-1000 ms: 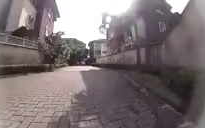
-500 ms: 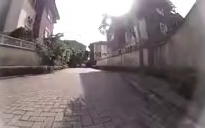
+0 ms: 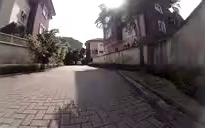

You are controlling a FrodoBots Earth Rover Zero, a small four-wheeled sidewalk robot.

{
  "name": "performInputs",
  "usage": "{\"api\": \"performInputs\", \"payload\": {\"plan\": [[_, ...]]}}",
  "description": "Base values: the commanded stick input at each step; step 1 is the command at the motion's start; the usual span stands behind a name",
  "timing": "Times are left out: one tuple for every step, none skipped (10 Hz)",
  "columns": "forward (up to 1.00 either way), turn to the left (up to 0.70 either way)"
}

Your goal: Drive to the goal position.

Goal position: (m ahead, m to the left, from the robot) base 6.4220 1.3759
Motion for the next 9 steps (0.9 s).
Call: {"api": "performInputs", "payload": {"plan": [[0.69,0.03],[0.69,0.03],[0.69,0.03],[0.69,0.03],[0.69,0.03],[0.69,0.03],[0.69,0.03],[0.69,0.03],[0.69,0.03]]}}
